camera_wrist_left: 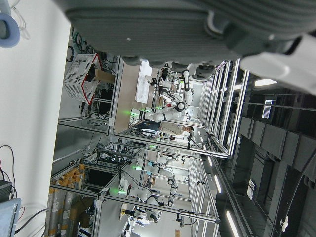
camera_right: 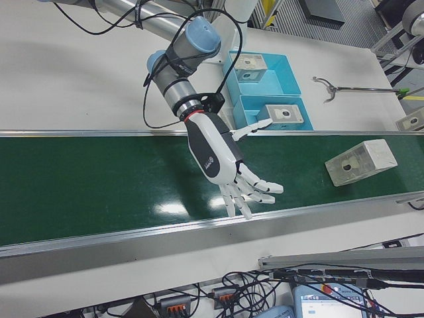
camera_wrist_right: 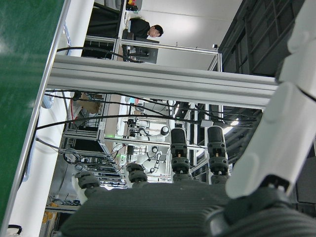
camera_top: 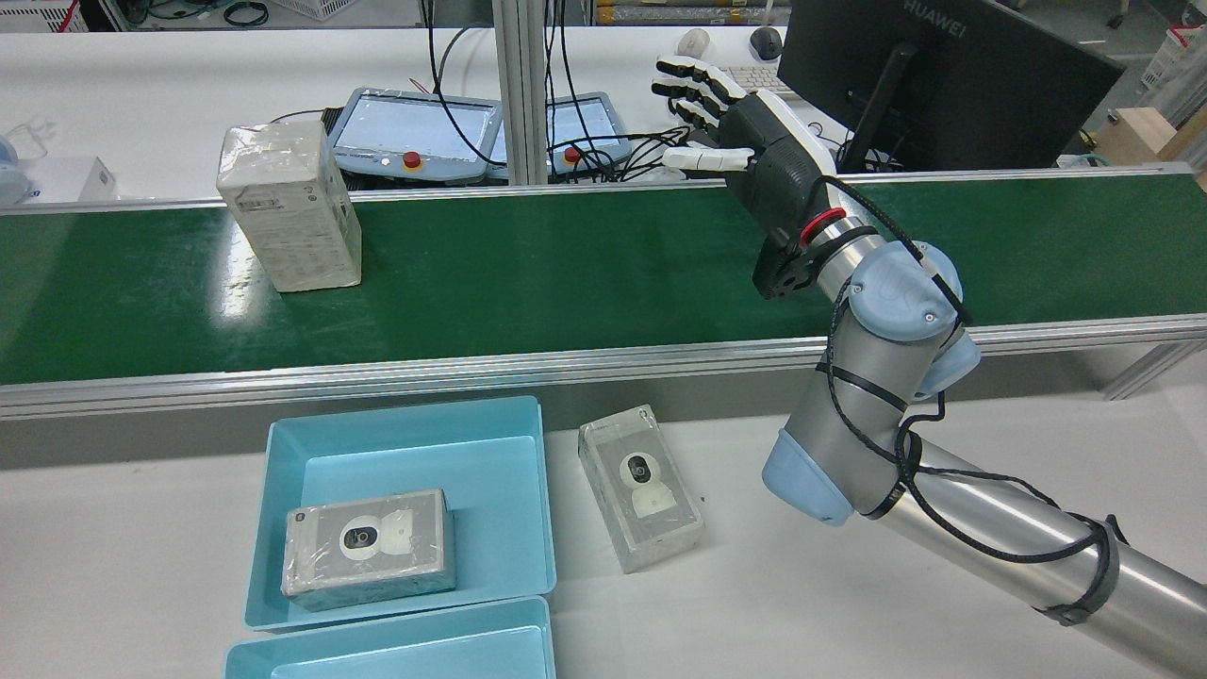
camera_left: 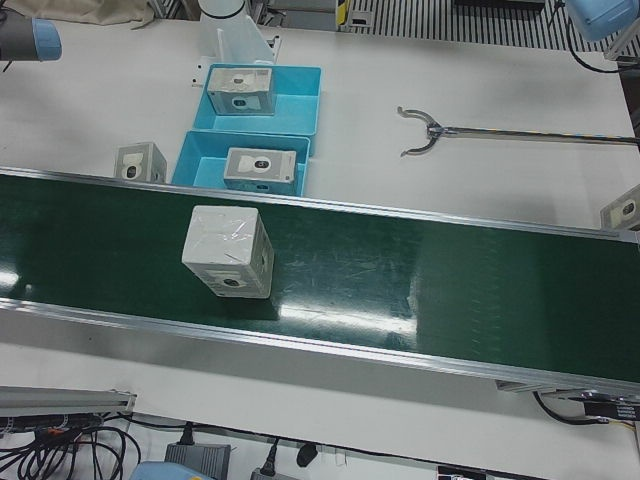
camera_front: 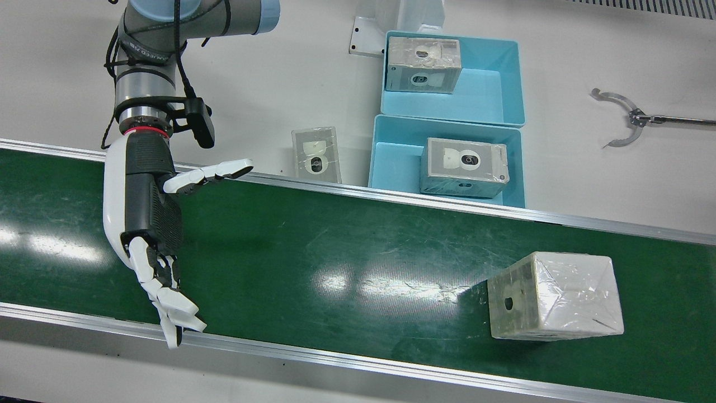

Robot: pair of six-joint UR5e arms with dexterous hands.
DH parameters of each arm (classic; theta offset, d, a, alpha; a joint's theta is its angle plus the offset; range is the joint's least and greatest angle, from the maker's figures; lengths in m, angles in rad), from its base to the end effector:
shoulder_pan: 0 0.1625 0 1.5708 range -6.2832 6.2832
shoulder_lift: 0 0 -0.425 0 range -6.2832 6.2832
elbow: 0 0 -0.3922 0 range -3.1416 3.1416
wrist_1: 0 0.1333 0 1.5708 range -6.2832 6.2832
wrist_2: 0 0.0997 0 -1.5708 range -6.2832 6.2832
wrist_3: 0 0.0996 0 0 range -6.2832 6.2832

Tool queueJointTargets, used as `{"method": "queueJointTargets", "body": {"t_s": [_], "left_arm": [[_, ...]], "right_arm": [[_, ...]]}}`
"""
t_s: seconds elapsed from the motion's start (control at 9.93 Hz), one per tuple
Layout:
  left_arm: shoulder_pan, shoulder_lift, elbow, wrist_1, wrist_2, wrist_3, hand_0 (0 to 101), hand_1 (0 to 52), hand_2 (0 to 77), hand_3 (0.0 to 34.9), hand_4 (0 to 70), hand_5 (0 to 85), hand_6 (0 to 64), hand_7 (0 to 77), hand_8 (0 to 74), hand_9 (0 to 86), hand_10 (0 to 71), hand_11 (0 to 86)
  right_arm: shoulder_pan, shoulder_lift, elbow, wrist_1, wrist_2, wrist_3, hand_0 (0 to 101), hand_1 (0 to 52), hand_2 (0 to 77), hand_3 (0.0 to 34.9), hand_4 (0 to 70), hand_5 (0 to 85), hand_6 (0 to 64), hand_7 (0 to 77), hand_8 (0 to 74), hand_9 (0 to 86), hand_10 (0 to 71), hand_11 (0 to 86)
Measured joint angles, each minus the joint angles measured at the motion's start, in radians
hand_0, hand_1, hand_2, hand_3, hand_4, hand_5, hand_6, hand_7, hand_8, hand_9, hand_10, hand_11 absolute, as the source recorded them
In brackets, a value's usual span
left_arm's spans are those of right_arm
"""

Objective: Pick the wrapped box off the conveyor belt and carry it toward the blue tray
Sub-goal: 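Lower the right hand toward the belt in the path of the box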

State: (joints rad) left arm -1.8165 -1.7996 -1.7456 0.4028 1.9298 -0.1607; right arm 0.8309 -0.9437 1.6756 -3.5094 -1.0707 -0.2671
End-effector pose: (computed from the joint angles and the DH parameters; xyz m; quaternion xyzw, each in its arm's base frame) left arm -0.2292 -0.5100 0.5220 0.0965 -0.7008 0.7066 0.0167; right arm -0.3101 -0.6083 0.3066 -0.0504 -0.8085 0.5798 0.0868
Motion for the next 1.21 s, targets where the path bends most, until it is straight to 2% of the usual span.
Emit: {"method": "queueJointTargets", "body": {"t_s": [0.1, 0.3, 0.4, 0.71, 0.91, 1.01, 1.11, 1.21], "left_arm": [[0.000, 0.000, 0.000, 0.000, 0.000, 0.000, 0, 0.0, 1.1, 0.0, 0.0, 0.5, 0.0, 0.5, 0.5, 0.0, 0.0, 0.0], [0.000, 0.000, 0.000, 0.000, 0.000, 0.000, 0, 0.0, 0.5, 0.0, 0.0, 0.5, 0.0, 0.5, 0.5, 0.0, 0.5, 0.0], [0.000, 0.000, 0.000, 0.000, 0.000, 0.000, 0, 0.0, 1.1, 0.0, 0.0, 0.5, 0.0, 0.5, 0.5, 0.0, 0.5, 0.0], [0.000, 0.000, 0.000, 0.000, 0.000, 0.000, 0, 0.0, 1.1, 0.0, 0.0, 0.5, 0.0, 0.5, 0.5, 0.0, 0.5, 0.0], [0.000, 0.000, 0.000, 0.000, 0.000, 0.000, 0, 0.0, 0.5, 0.0, 0.0, 0.5, 0.0, 0.5, 0.0, 0.5, 0.0, 0.0], [0.000, 0.000, 0.000, 0.000, 0.000, 0.000, 0, 0.0, 1.1, 0.0, 0.0, 0.5, 0.0, 0.5, 0.0, 0.5, 0.5, 0.0], [0.000, 0.000, 0.000, 0.000, 0.000, 0.000, 0, 0.0, 1.1, 0.0, 0.0, 0.5, 0.0, 0.5, 0.0, 0.5, 0.5, 0.0], [0.000, 0.000, 0.000, 0.000, 0.000, 0.000, 0, 0.0, 0.5, 0.0, 0.0, 0.5, 0.0, 0.5, 0.5, 0.0, 0.5, 0.0]], "right_arm": [[-0.002, 0.005, -0.035, 0.054, -0.004, -0.001, 40, 7.1, 8.7, 29.6, 8.7, 21.8, 0.0, 22.9, 1.1, 7.6, 2.7, 3.8], [-0.009, 0.009, -0.054, 0.101, -0.020, 0.001, 40, 7.1, 10.9, 29.6, 9.3, 21.8, 0.0, 22.4, 1.1, 7.6, 2.7, 3.8], [-0.012, 0.009, -0.047, 0.107, -0.029, 0.003, 41, 9.3, 11.4, 29.6, 10.4, 24.0, 0.0, 22.4, 0.5, 7.1, 1.1, 2.2], [-0.022, -0.005, -0.010, 0.105, -0.048, 0.006, 42, 9.3, 12.0, 29.7, 12.5, 26.7, 0.0, 24.5, 0.0, 6.0, 1.1, 2.2], [-0.023, -0.015, -0.001, 0.078, -0.056, 0.011, 43, 10.9, 13.1, 29.7, 14.2, 27.8, 0.0, 25.6, 0.0, 6.0, 1.1, 2.2], [-0.023, -0.025, 0.014, 0.036, -0.057, 0.019, 45, 10.9, 13.1, 29.6, 15.3, 28.9, 0.0, 25.6, 0.0, 6.0, 0.0, 1.6], [-0.020, -0.039, 0.033, -0.010, -0.057, 0.026, 45, 14.2, 14.2, 29.9, 13.6, 28.4, 0.0, 25.6, 0.0, 6.0, 0.0, 1.6], [-0.011, -0.051, 0.048, -0.047, -0.057, 0.037, 45, 14.2, 14.2, 29.9, 13.6, 28.4, 0.0, 25.6, 0.0, 6.0, 0.0, 1.6]]}}
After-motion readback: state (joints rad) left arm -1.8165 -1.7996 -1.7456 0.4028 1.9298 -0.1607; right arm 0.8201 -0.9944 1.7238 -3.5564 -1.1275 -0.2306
